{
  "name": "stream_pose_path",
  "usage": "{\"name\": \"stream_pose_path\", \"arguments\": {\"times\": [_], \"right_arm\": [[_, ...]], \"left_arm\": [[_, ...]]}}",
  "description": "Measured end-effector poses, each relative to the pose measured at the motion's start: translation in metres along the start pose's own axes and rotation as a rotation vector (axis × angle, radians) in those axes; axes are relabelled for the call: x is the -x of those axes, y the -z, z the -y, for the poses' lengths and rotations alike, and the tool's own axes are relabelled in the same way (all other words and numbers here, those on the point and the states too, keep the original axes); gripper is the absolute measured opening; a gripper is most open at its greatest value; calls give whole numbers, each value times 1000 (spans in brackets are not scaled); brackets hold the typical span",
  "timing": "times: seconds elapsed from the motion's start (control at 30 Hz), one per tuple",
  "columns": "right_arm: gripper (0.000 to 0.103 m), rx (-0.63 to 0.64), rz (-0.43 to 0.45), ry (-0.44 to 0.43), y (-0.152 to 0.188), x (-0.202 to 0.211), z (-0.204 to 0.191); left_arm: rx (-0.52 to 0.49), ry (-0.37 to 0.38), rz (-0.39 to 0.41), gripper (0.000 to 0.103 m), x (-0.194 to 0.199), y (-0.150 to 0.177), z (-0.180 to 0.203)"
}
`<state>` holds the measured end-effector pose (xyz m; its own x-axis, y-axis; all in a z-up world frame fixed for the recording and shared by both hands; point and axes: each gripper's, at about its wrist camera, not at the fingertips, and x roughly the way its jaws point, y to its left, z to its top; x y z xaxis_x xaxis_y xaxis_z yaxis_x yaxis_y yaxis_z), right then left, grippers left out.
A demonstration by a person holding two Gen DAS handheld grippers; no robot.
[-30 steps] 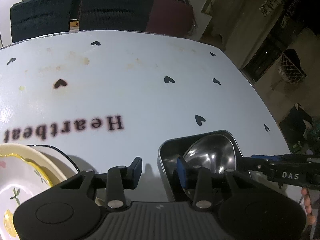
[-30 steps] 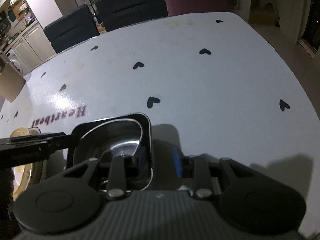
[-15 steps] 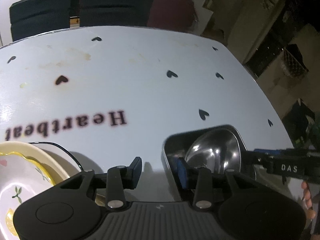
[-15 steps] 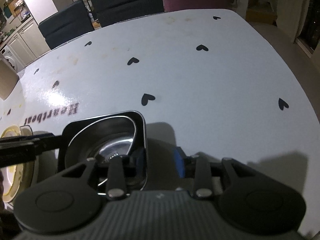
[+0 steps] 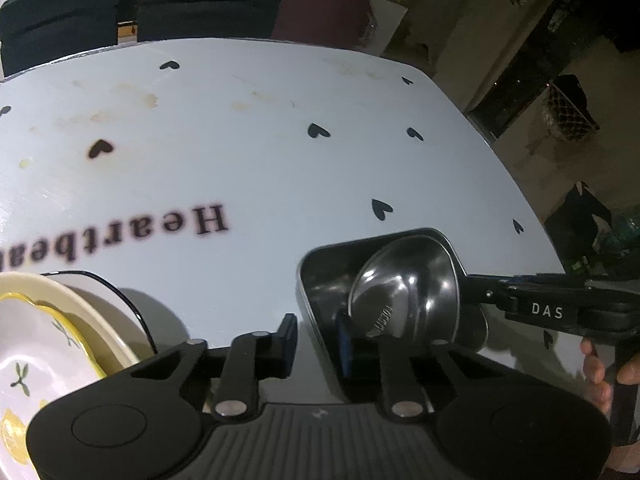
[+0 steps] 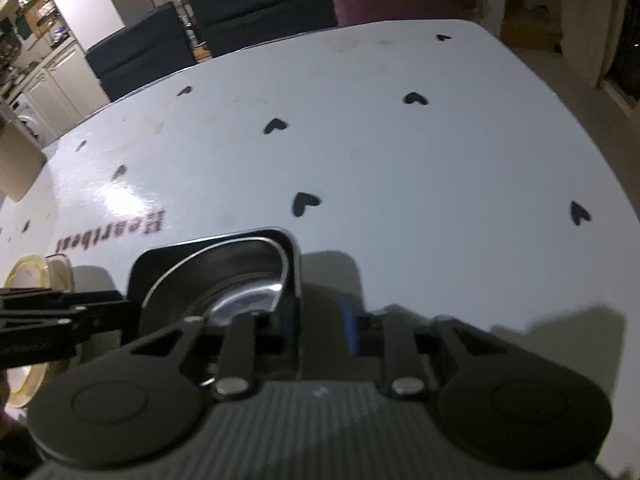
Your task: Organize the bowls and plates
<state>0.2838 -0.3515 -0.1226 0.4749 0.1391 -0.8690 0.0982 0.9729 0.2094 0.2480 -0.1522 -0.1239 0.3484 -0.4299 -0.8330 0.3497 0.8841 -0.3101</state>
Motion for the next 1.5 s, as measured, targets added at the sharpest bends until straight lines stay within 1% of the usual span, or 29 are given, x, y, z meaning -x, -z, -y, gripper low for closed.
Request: {"name": "stream_pose_path", "arguments": {"times": [0.07, 0.13, 0.17, 0.3, 0.43, 0.6, 0.63, 0.7, 0.8, 0.9, 1.03, 1.13, 1.3, 1.5], "right_arm": [[12, 17, -3, -5, 0, 1, -3], [8, 29, -7, -11, 0, 1, -5], [8, 34, -8, -12, 0, 2, -6], [7, 51, 2, 5, 1, 6, -11], [7, 61, -13, 4, 4, 7, -12], [7, 47, -8, -2, 1, 1, -10], [9, 49, -3, 4, 0, -1, -10], [10, 53, 0, 10, -2, -4, -11], [8, 58, -22, 17, -3, -8, -11], [7, 48, -30, 17, -2, -6, -8], [5, 23, -32, 15, 1, -1, 0], [4, 17, -33, 9, 3, 1, 3], [5, 27, -36, 17, 4, 2, 1], [5, 4, -15, 1, 5, 1, 5]], "left_arm": [[7, 13, -11, 14, -1, 1, 0], [8, 14, -12, 14, -1, 2, 0], [8, 14, -12, 14, -1, 2, 0], [7, 9, -15, 12, -1, 2, 1], [-4, -4, -20, 12, 0, 3, 3], [-58, -29, -27, 12, -3, 5, 9], [-59, -29, -26, 12, -5, 5, 9], [-43, -19, -19, 12, -6, 4, 7], [-2, 11, -8, 12, -8, 2, 2], [4, 23, -4, 12, -11, 2, 4], [19, 39, -19, 12, -13, 2, 6], [52, 47, -39, 12, -16, 4, 4], [95, 58, -29, 12, -16, 4, -1], [89, 52, -8, 12, -17, 3, 0]]}}
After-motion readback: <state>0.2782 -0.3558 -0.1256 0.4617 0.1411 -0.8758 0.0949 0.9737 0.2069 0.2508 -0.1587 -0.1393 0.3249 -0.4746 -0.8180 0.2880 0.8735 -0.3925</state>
